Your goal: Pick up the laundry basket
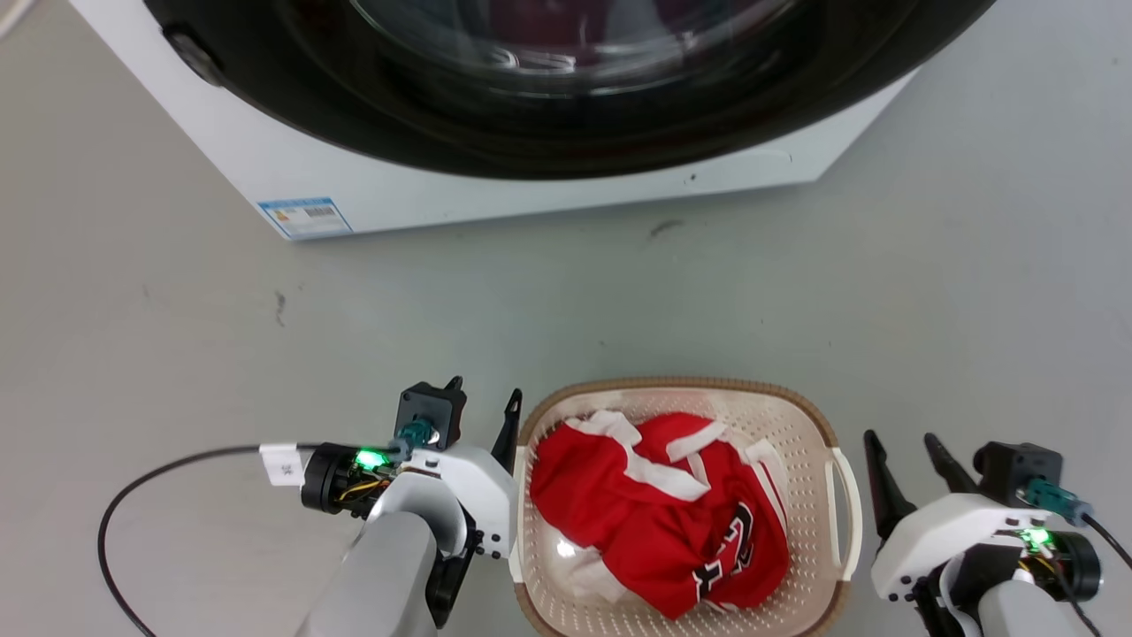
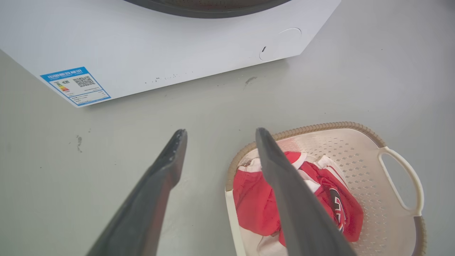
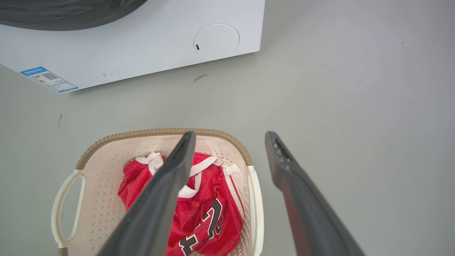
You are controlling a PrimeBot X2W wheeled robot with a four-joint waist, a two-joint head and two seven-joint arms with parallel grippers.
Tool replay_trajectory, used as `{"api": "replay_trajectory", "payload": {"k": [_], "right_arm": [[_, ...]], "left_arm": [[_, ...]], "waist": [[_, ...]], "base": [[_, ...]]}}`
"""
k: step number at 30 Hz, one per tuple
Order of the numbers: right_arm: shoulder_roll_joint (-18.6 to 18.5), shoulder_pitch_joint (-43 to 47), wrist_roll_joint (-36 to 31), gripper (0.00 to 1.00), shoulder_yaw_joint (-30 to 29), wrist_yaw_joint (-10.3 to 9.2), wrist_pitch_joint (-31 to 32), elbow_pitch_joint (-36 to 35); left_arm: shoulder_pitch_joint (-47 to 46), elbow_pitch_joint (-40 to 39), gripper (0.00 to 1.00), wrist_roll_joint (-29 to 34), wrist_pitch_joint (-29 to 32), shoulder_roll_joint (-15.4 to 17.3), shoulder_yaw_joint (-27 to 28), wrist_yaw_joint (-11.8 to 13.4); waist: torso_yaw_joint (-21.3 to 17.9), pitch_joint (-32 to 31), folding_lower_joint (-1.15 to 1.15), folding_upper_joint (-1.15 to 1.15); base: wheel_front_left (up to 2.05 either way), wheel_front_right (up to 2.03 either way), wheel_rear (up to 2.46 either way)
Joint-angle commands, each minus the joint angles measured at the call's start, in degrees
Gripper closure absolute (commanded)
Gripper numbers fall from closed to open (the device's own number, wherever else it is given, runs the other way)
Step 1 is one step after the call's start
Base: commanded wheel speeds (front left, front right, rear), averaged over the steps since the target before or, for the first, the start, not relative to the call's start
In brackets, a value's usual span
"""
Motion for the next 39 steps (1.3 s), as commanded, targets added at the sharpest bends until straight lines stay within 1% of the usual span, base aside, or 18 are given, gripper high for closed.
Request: {"api": "replay_trajectory", "payload": {"k": [1,10,14,22,28,32,39], "right_arm": [[0.13,-1.52,0.66,0.00,0.18,-0.04,0.26,1.72],[0.12,-10.09,3.68,0.00,1.58,-0.04,0.70,17.69],[0.12,-14.04,5.41,0.00,2.79,-0.04,1.30,24.67],[0.11,-21.74,8.19,0.00,5.17,-0.04,1.41,36.00],[0.11,-25.85,9.89,0.00,6.62,-0.04,1.41,41.38],[0.11,-27.35,10.69,0.00,7.56,-0.04,1.69,42.71],[0.11,-29.97,14.06,0.00,10.41,-0.04,2.39,44.01]], "left_arm": [[-1.28,1.40,0.00,-0.55,0.57,0.06,-0.26,-0.41],[-7.88,12.86,0.00,-3.54,5.29,0.04,-2.71,-2.37],[-11.00,17.30,0.00,-4.72,7.56,0.05,-3.65,-2.70],[-16.56,25.36,0.00,-6.10,11.44,0.06,-4.67,-2.86],[-19.94,29.02,0.00,-6.50,13.60,0.12,-4.99,-2.74],[-21.39,29.87,0.00,-6.65,14.48,0.31,-5.16,-2.50],[-24.16,31.05,0.00,-6.89,16.36,0.90,-5.64,-2.07]], "waist": [[-0.83,1.90,-0.01,0.00],[-2.16,7.28,-0.01,0.00],[-2.75,9.57,-0.01,0.00],[-4.13,13.53,-0.01,0.00],[-4.61,16.41,-0.01,0.00],[-4.90,17.96,-0.01,0.00],[-5.36,21.51,-0.01,0.00]], "base": [[0.00,0.00,0.00],[0.00,0.00,0.00],[0.00,0.00,0.00],[0.00,0.00,0.00],[0.00,0.00,0.00],[0.00,0.00,0.00],[0.00,0.00,0.00]]}}
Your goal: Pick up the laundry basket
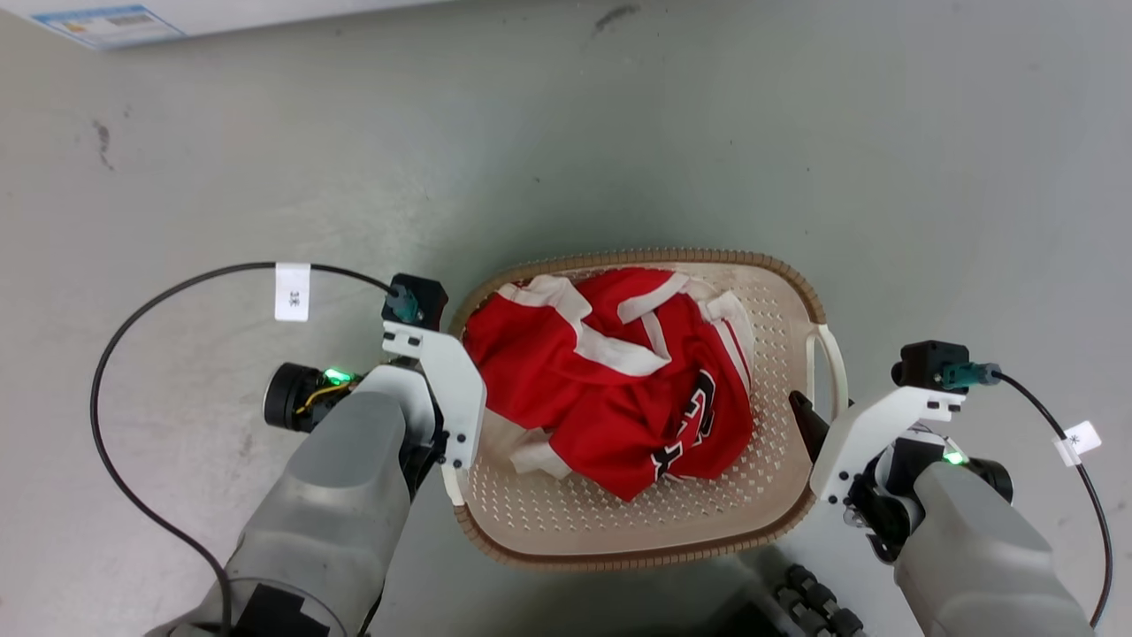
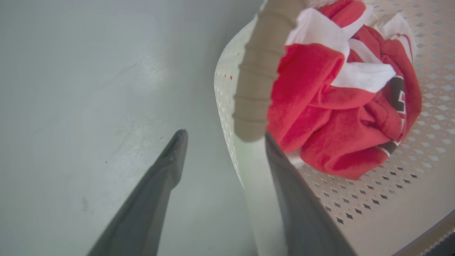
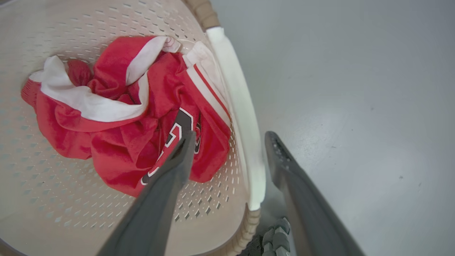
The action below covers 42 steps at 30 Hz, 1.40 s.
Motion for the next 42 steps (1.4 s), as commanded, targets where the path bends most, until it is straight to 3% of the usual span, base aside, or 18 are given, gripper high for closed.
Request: {"api": "replay_trajectory", "payload": {"k": [1,13,14,15,16,30,42], "right_arm": [[0.08,-1.05,0.53,0.00,0.32,-0.04,0.30,0.14],[0.07,-3.34,7.35,0.00,6.85,-0.04,1.26,0.62],[0.07,-3.29,8.19,0.53,7.31,-0.04,1.52,0.63],[0.07,-3.29,8.62,1.00,7.82,-0.04,1.49,0.63],[0.07,-3.26,9.18,1.00,8.25,-0.04,1.48,0.64],[-0.15,-2.19,14.82,1.00,13.17,-0.07,2.43,0.84],[-1.64,-0.40,16.38,1.00,17.13,-0.07,14.78,0.96]], "left_arm": [[-0.66,0.42,0.00,-0.24,0.23,0.77,-0.02,0.45],[-3.56,1.07,0.00,-0.31,0.43,1.18,-1.25,-0.03],[-3.57,1.14,0.00,-0.33,0.52,1.15,-1.41,-0.23],[-3.56,1.19,0.53,-0.52,0.42,1.13,-1.43,-0.34],[-3.57,1.22,1.00,-0.68,0.36,1.11,-1.44,-0.64],[-2.68,1.20,1.00,-2.24,0.83,0.34,-2.26,-2.19],[1.44,1.20,1.00,-7.57,8.66,-0.47,-1.56,-3.78]], "waist": [[-0.11,0.84,0.00,0.00],[-0.31,4.82,0.00,0.00],[-0.26,4.95,0.00,0.00],[-0.26,5.06,0.00,0.00],[-0.27,5.12,0.00,0.00],[0.14,2.04,0.00,0.00],[2.00,-11.36,0.00,0.00]], "base": [[0.00,0.00,0.00],[0.00,0.00,0.00],[0.00,0.00,0.00],[0.00,0.00,0.00],[0.00,0.00,0.00],[0.00,0.00,0.00],[0.00,0.00,0.00]]}}
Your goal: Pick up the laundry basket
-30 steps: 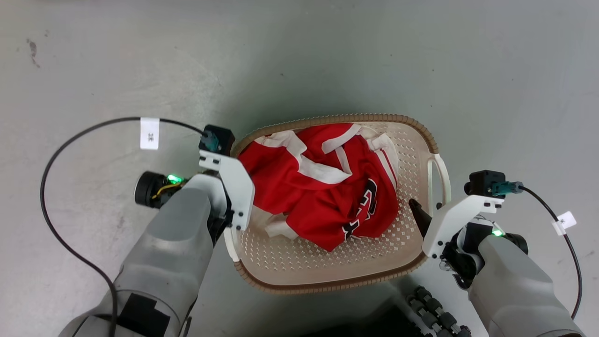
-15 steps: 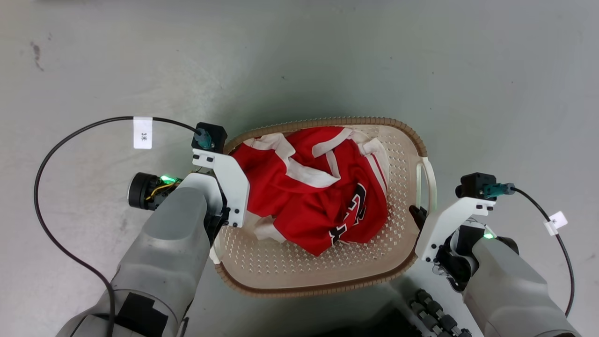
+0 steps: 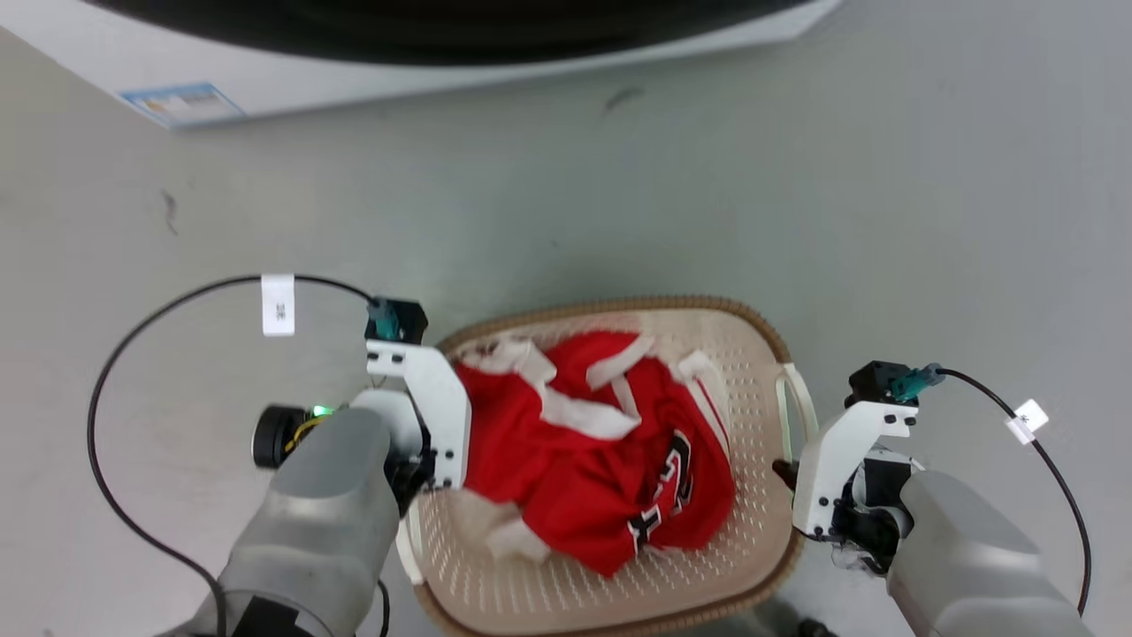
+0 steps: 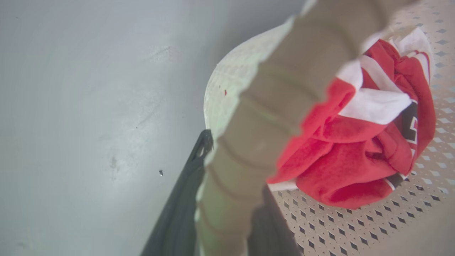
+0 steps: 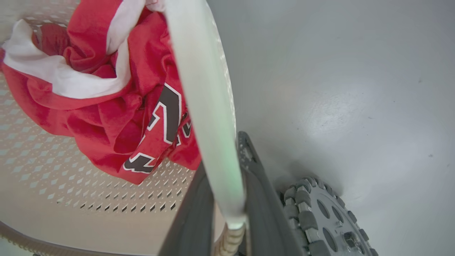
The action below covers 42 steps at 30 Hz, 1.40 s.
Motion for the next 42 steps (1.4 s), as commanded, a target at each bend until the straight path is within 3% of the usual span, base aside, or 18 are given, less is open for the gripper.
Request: {"api": "replay_trajectory", "payload": {"k": [1,8,15,29,42], "right_arm": [[-0.85,0.24,0.29,1.00,0.26,-0.12,0.87,-0.13],[-1.98,-0.56,1.44,1.00,2.93,-0.12,9.04,-0.92],[-2.17,-0.93,2.84,1.00,5.27,-0.11,14.86,-2.06],[-0.67,-2.67,5.72,1.00,8.10,-0.08,23.21,-2.44],[0.43,-5.99,7.94,1.00,8.24,-0.07,33.35,-0.96]], "left_arm": [[1.23,-0.18,1.00,-0.78,1.19,-1.01,-0.03,-1.56],[3.58,-1.43,1.00,-5.63,7.93,-1.11,-1.39,-1.97],[4.82,-1.75,1.00,-8.75,10.63,-1.21,-2.63,-2.02],[6.35,-0.80,1.00,-11.39,12.89,0.20,-2.92,-1.86],[6.99,-0.84,1.00,-14.26,18.19,1.49,-3.80,-1.71]], "waist": [[1.09,-4.76,0.00,0.00],[3.13,-12.71,0.00,0.00],[5.41,-18.46,0.00,0.00],[8.46,-26.17,0.00,0.00],[8.24,-31.70,0.00,0.00]], "base": [[0.00,0.00,0.00],[0.00,0.00,0.00],[0.00,0.00,0.00],[0.00,0.00,0.00],[0.00,0.00,0.00]]}}
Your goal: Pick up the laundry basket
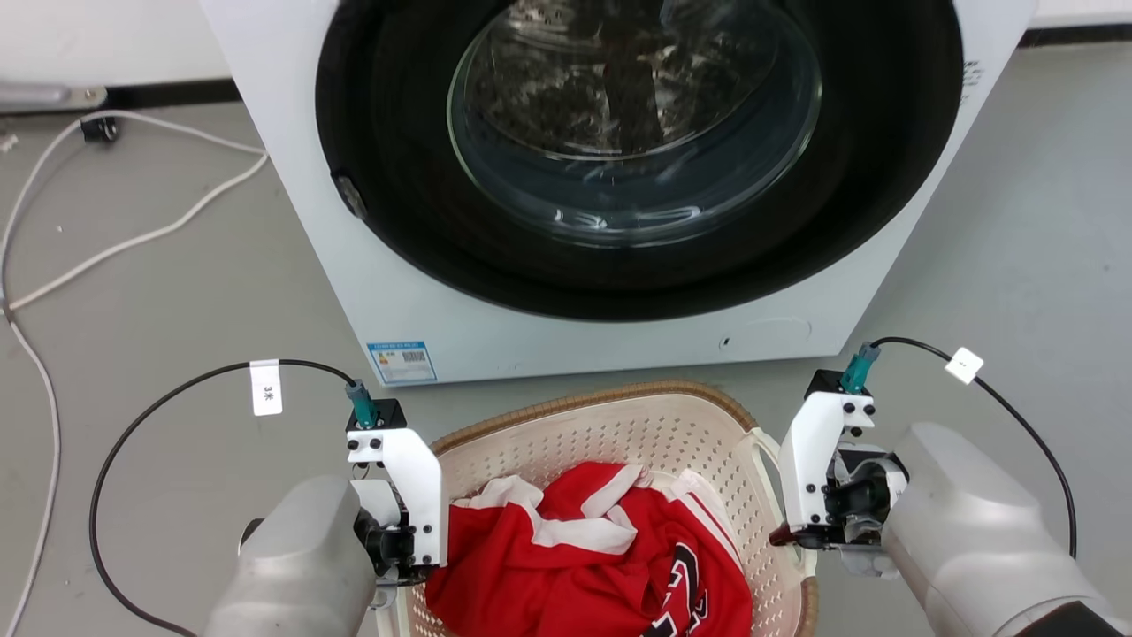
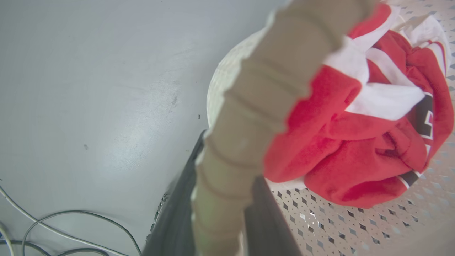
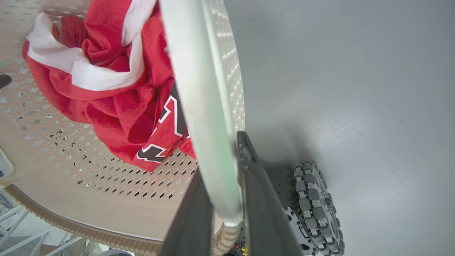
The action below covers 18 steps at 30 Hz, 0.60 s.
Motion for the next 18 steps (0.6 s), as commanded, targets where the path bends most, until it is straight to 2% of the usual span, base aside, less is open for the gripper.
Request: {"api": "replay_trajectory", "payload": {"k": [1,18], "right_arm": [[0.91,-1.57,0.81,1.00,-0.46,-0.01,0.54,-0.07],[1.84,1.72,-0.81,1.00,-2.73,0.00,5.51,0.44]], "left_arm": [[0.44,-0.69,1.00,-0.72,0.91,-0.75,-0.27,-1.15],[4.07,-2.81,1.00,-4.68,6.10,-0.01,-3.48,-1.15]], "waist": [[-0.28,-1.10,0.00,0.00],[-1.49,-7.28,0.00,0.00]], "base": [[0.00,0.00,0.00],[0.00,0.00,0.00]]}}
